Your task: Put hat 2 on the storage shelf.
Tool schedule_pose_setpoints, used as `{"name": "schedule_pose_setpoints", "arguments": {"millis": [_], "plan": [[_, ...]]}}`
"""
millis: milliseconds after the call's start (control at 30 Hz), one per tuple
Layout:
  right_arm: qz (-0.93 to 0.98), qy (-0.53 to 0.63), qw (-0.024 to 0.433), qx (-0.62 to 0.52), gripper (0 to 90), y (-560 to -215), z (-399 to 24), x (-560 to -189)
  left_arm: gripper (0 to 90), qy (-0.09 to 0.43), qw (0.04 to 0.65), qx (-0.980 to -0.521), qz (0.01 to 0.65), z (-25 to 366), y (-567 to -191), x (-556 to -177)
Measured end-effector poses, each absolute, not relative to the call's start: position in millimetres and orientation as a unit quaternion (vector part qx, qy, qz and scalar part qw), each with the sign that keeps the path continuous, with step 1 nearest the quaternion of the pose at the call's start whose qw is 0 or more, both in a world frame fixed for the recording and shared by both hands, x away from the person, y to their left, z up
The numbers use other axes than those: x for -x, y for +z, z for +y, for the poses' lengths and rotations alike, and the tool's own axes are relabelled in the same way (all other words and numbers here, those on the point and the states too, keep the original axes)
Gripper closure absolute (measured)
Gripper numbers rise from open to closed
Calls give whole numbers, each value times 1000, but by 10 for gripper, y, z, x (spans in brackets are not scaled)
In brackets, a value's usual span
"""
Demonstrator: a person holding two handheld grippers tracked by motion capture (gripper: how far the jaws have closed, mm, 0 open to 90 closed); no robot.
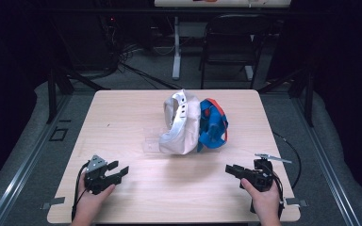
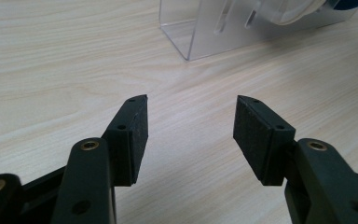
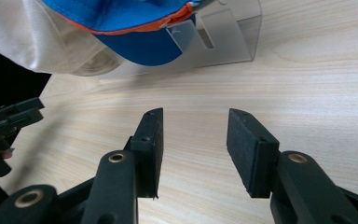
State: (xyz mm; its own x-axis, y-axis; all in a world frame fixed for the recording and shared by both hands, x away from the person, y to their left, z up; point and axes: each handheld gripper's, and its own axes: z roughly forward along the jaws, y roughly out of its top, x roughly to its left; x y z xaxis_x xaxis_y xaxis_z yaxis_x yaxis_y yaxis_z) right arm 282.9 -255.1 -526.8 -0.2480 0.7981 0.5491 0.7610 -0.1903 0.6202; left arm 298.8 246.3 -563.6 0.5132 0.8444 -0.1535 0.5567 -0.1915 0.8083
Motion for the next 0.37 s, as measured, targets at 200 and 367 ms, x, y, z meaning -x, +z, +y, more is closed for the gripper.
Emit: {"name": "schedule_pose_setpoints", "arguments": {"millis": [200, 367], "plan": [[633, 467, 45, -616, 567, -5341, -2543, -2825, 455, 164, 433, -760, 456, 2420, -5641, -2983], [631, 466, 52, -618, 565, -5362, -2540, -2828, 455, 163, 435, -763, 450, 2379, -5638, -2974]]}}
